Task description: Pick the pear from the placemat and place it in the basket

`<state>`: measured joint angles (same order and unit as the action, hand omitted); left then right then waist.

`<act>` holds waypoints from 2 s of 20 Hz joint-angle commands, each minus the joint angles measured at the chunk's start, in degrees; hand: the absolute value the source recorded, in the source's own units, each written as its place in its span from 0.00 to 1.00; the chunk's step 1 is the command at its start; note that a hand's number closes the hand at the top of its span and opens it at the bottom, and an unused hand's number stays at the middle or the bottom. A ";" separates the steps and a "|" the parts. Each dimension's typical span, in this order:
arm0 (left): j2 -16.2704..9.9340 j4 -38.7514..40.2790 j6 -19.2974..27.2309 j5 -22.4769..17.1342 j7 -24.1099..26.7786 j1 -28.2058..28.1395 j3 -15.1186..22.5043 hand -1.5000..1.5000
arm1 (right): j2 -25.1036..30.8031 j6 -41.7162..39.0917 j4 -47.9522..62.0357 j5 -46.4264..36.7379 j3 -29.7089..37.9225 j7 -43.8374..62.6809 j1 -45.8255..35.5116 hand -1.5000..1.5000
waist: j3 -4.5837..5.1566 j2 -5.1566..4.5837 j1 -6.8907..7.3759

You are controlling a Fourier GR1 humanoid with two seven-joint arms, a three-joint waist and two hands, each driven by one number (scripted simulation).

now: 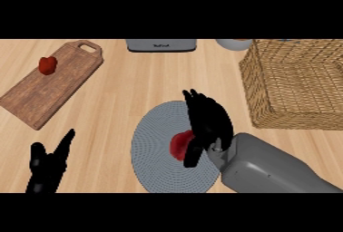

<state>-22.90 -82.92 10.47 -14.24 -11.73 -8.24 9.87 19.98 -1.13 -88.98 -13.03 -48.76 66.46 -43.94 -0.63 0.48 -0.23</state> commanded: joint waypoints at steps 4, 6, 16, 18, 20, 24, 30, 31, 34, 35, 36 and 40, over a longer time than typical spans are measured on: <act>2.66 6.04 -2.00 -0.42 -1.43 3.38 0.33 0.50 | -3.83 0.41 3.17 -5.71 1.29 6.23 2.15 0.00 | 0.70 -0.52 -0.24; 1.14 5.61 -3.64 -1.42 -1.25 2.64 -1.29 0.50 | -5.41 3.03 6.34 -7.78 1.26 2.67 5.03 0.00 | 0.67 -0.56 0.08; 2.22 4.94 -3.70 0.42 -1.37 1.85 -1.43 0.50 | -13.02 -1.58 9.23 -12.97 1.32 5.77 5.92 0.00 | 0.70 -0.44 0.20; 4.45 4.84 -2.16 1.88 -0.91 2.18 0.10 0.50 | -12.82 -2.18 12.68 -12.13 2.37 3.19 6.89 0.00 | 0.69 -0.57 0.27; 3.21 -1.77 -2.03 0.95 -5.26 -0.22 0.15 0.50 | -12.05 -5.02 12.50 -10.95 4.48 3.63 6.43 0.00 | 0.63 -0.38 0.60; 3.90 3.05 -3.24 1.79 -2.35 2.07 -1.39 0.50 | -13.50 -4.29 16.74 -12.88 6.26 -1.32 7.30 0.00 | 0.65 -0.55 0.46; 6.32 3.24 -1.48 4.40 -3.45 2.34 -0.04 0.50 | -17.06 -4.59 18.11 -16.15 8.05 -0.67 7.30 0.00 | 0.65 -0.56 0.39; 5.70 4.71 -3.80 3.63 1.11 -0.62 -1.08 0.50 | -12.81 -2.46 14.84 -18.06 6.00 -4.02 13.43 0.00 | 0.66 -0.46 0.13; 5.89 6.29 -3.53 4.27 -1.15 4.18 -2.19 0.50 | -16.98 -3.01 20.76 -19.30 8.32 -5.73 10.03 0.00 | 0.65 -0.61 0.35; 6.24 5.54 -3.41 4.44 -0.77 1.55 -1.81 0.50 | -15.02 -4.88 15.50 -18.62 9.08 -3.63 11.80 0.00 | 0.65 -0.47 0.14; 3.43 -1.20 -4.93 2.37 -4.17 -0.32 -3.17 0.50 | -17.82 -0.75 21.65 -21.22 7.60 -5.71 12.82 0.00 | 0.61 -0.50 0.73; 5.34 0.99 -4.52 4.34 -3.19 0.13 -2.18 0.50 | -16.50 -4.58 22.13 -23.17 7.89 -10.74 10.71 1.00 | 0.63 -0.53 0.61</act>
<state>-19.18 -83.36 6.86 -9.99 -13.10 -8.26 6.33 4.43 -4.68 -70.11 -33.52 -40.50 57.84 -32.07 -0.68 0.38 0.35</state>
